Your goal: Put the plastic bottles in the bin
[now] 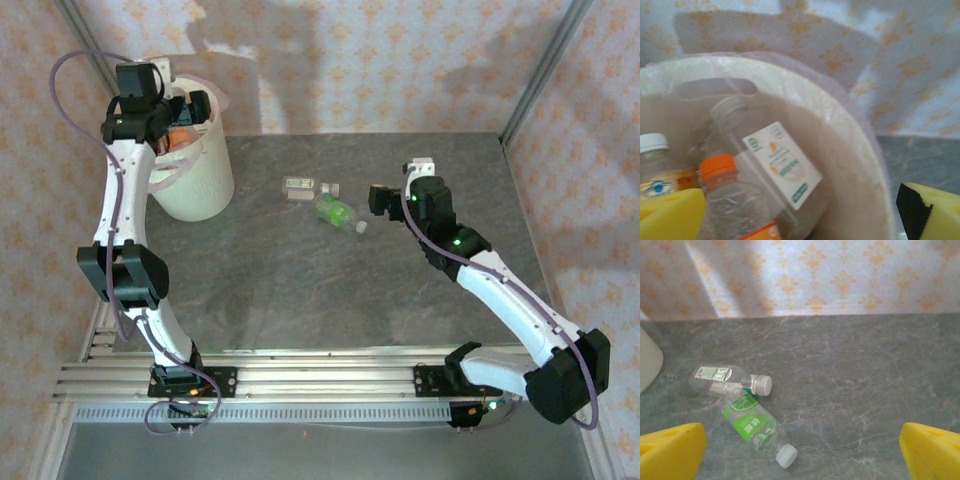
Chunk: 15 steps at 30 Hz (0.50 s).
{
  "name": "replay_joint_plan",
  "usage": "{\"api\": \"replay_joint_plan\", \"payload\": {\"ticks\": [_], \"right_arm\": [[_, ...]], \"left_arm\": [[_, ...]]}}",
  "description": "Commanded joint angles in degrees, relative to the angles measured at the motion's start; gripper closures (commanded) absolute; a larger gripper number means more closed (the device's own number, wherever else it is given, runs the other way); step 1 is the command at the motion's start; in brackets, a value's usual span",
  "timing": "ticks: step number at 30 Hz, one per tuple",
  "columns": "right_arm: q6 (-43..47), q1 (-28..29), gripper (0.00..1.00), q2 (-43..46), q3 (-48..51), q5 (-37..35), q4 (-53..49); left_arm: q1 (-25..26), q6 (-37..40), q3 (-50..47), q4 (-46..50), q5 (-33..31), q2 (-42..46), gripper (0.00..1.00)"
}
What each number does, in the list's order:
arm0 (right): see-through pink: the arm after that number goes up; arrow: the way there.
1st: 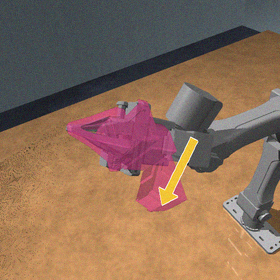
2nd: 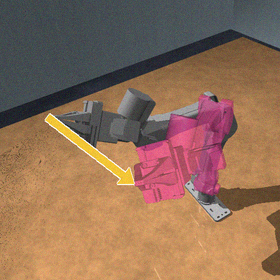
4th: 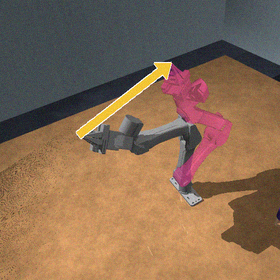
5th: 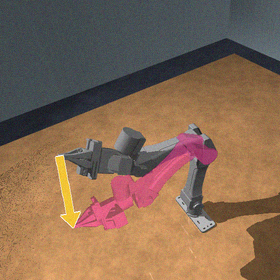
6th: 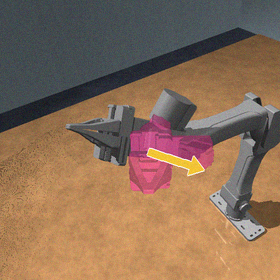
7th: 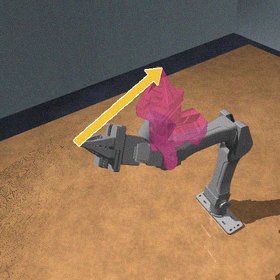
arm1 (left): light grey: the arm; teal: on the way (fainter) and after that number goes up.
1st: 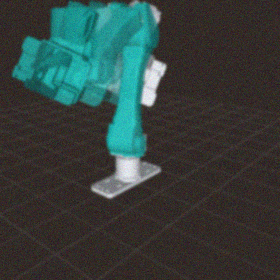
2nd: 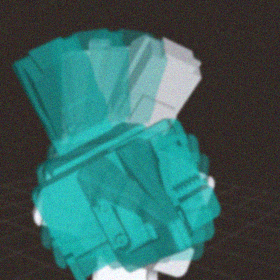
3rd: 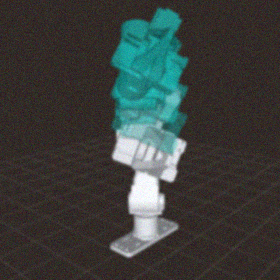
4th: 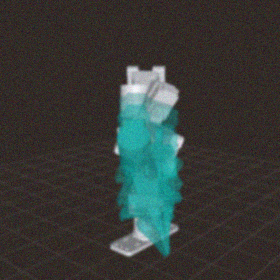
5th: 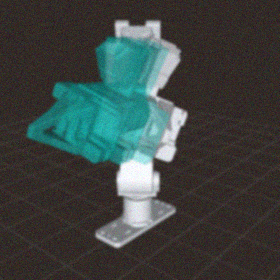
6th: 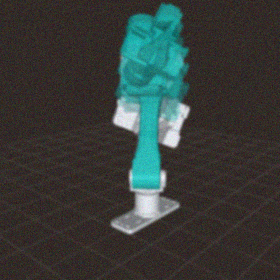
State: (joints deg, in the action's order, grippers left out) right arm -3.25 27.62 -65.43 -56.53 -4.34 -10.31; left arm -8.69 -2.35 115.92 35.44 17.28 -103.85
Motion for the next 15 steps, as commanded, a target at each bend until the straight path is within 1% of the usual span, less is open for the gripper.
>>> {"api": "replay_joint_plan", "payload": {"ticks": [1, 3, 6, 8, 12, 15], "right_arm": [[-4.9, -2.4, 0.01, -1.4, 0.5, 5.8, -1.5], [-0.6, -2.5, 0.01, -3.8, 0.9, 11.7, -1.6], [5.7, -2.9, 0.01, -7.8, 0.5, 19.6, -3.2], [10.7, -3.2, 0.00, -11.3, -1.5, 22.9, -6.3], [18.5, -3.2, 0.01, -19.0, -6.6, 25.0, -12.5], [21.9, -3.2, 0.01, -24.0, -9.3, 24.2, -13.8]], "left_arm": [[0.5, -8.5, -3.0, -5.7, 5.8, 6.3, 0.00], [2.0, -10.6, -5.8, -7.3, 5.5, 8.9, 0.00], [5.0, -11.9, -8.8, -7.6, 4.5, 12.2, 0.00], [6.8, -13.4, -10.4, -7.1, 4.2, 14.0, 0.00], [9.2, -17.1, -15.3, -8.6, 8.3, 18.5, 0.00], [10.7, -22.0, -23.0, -13.8, 9.9, 23.2, 0.00]]}}
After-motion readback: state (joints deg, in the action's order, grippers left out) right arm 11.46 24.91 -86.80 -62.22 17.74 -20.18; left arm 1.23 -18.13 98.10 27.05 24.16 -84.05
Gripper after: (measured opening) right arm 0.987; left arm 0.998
